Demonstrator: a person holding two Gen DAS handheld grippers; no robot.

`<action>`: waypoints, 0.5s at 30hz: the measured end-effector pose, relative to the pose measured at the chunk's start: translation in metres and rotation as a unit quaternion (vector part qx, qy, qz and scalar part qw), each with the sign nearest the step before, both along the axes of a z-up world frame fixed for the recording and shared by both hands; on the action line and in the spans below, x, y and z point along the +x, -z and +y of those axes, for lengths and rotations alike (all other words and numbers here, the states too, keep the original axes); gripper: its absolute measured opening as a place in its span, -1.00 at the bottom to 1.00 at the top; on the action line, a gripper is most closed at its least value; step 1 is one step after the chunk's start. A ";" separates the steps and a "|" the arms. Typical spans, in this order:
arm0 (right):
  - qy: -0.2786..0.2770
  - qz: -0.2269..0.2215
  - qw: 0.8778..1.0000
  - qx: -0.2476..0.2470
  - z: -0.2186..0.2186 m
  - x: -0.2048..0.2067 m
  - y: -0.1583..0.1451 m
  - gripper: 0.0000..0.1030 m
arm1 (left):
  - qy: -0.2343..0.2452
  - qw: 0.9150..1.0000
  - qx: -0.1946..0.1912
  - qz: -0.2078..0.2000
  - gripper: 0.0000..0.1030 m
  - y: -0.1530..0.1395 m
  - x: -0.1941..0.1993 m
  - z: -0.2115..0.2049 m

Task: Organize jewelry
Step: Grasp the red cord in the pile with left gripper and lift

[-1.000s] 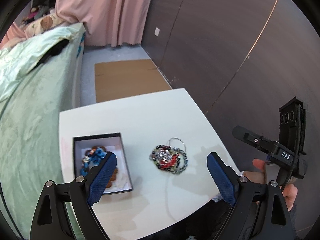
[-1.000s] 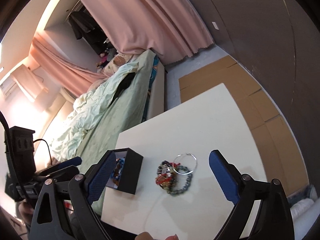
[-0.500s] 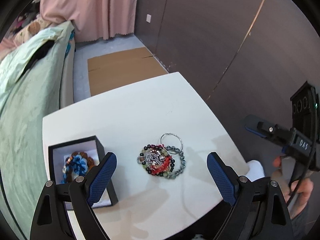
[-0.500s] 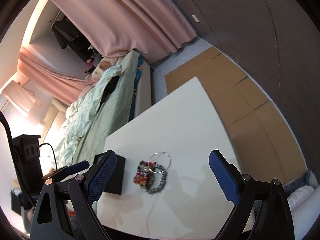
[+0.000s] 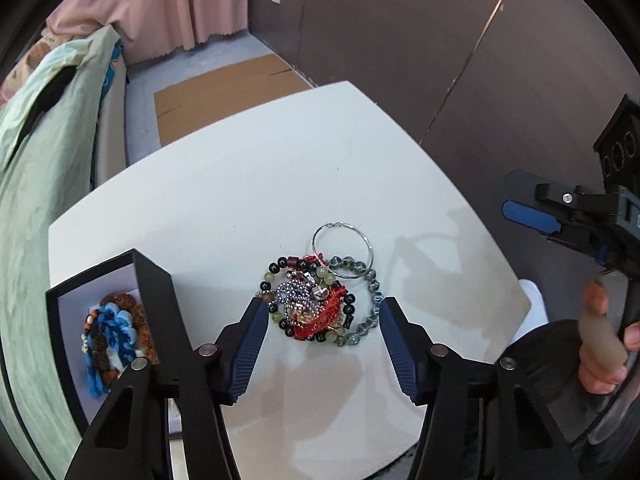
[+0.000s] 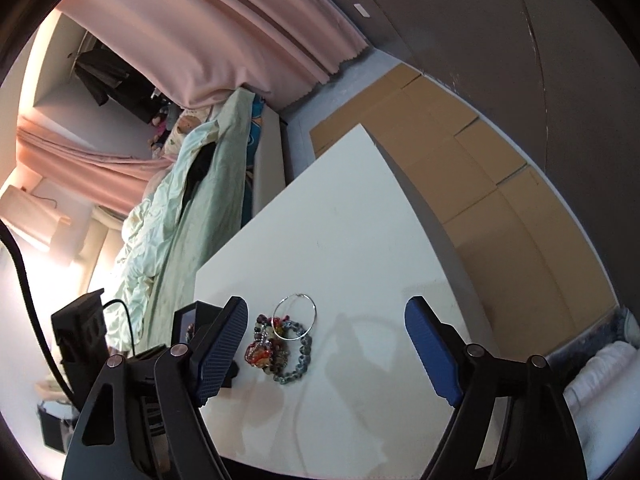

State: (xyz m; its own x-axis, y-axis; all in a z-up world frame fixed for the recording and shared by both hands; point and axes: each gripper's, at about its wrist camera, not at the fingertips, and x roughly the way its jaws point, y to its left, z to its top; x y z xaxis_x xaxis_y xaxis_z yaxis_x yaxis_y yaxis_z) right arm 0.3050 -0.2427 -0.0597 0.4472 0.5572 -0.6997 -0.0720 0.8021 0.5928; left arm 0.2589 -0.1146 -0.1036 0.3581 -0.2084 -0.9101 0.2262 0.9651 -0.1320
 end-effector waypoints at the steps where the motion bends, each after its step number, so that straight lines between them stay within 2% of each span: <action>1: -0.001 0.001 1.000 -0.001 0.002 0.000 0.000 0.60 | 0.001 1.000 0.003 0.003 0.11 0.004 0.002 -0.001; 2: -0.002 0.002 1.000 -0.002 0.002 0.001 0.001 0.60 | 0.001 1.000 0.005 0.007 0.05 0.007 0.004 -0.002; 4: -0.004 0.006 1.000 -0.001 0.004 0.002 0.002 0.60 | 0.002 1.000 0.007 0.019 -0.32 0.013 0.008 -0.002; 5: -0.005 0.007 1.000 -0.001 0.005 0.002 0.003 0.60 | 0.004 1.000 0.008 0.023 -0.41 0.016 0.009 -0.002; 7: -0.006 0.011 1.000 -0.001 0.006 0.003 0.004 0.60 | 0.006 1.000 0.010 0.027 -0.80 0.019 0.012 -0.002; 8: -0.008 0.014 1.000 -0.001 0.006 0.003 0.004 0.60 | 0.005 1.000 0.012 0.027 -0.91 0.019 0.014 -0.001; 9: -0.010 0.016 1.000 0.000 0.008 0.003 0.005 0.60 | -0.003 1.000 0.008 0.024 -0.98 0.017 0.015 0.001; 15: -0.027 0.014 0.999 -0.009 0.016 0.003 0.005 0.60 | -0.008 1.000 -0.014 -0.017 -0.99 -0.017 0.010 0.010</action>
